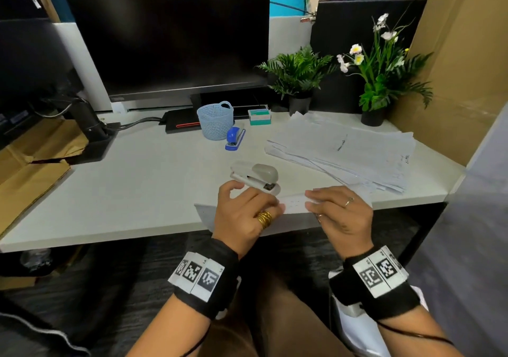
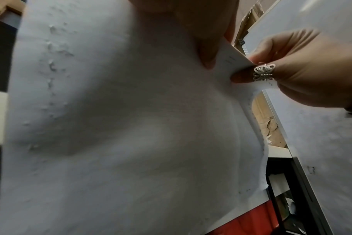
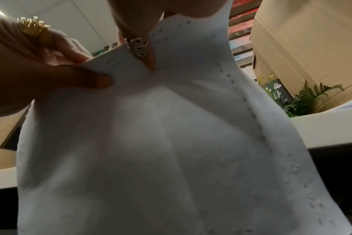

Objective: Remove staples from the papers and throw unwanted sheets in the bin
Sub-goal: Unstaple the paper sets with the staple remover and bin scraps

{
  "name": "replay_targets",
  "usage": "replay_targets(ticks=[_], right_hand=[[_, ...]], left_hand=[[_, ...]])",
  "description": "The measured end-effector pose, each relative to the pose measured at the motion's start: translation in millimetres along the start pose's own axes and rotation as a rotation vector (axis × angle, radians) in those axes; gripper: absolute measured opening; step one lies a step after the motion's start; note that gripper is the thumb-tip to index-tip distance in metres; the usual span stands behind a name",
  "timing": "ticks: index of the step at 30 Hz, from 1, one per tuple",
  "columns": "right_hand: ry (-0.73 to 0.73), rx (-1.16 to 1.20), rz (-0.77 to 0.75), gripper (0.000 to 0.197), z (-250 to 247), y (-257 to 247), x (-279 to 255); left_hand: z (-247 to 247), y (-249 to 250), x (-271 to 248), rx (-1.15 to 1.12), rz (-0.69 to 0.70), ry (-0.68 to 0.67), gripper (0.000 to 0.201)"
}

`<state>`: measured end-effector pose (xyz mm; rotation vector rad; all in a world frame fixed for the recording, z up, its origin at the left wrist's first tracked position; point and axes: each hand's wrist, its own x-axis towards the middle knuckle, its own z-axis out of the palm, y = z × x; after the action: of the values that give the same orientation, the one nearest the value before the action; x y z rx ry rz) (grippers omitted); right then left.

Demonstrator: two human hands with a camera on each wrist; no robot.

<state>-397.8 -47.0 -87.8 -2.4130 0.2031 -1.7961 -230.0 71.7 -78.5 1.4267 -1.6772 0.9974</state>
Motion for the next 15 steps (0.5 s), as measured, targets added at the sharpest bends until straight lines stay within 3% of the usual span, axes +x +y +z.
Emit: replay_targets(ticks=[4, 6, 8, 12, 13, 15], right_hand=[[-0.181, -0.082, 0.109, 0.013, -10.2, -0.1, 3.5], [-0.356, -0.186, 0.336, 0.018, -22.4, 3.3, 7.8], [-0.487, -0.142, 0.576, 0.026, -40.5, 10.3, 9.8], [-0.419, 0.291, 0.896, 0.038, -81.1, 34.7, -6.9], [-0.443, 0.382, 0.94, 0.035, -88.1, 39.0, -16.0], [-0.494, 0.343, 0.994, 0.022, -97.8, 45.2, -37.6]], left_hand=[[3.5, 3.1, 2.2, -0.026, -0.029, -0.078, 0.01], [7.0, 4.8, 1.8, -0.056, -0.096, -0.161, 0.005], [12.0, 6.8, -3.3, -0.153, -0.233, -0.252, 0.007], [26.2, 18.1, -8.8, -0.427, -0.617, -0.347, 0.012], [30.3, 22.7, -7.1, -0.491, -0.658, -0.35, 0.017], [35.5, 33.1, -1.4, -0.536, -0.587, -0.408, 0.017]])
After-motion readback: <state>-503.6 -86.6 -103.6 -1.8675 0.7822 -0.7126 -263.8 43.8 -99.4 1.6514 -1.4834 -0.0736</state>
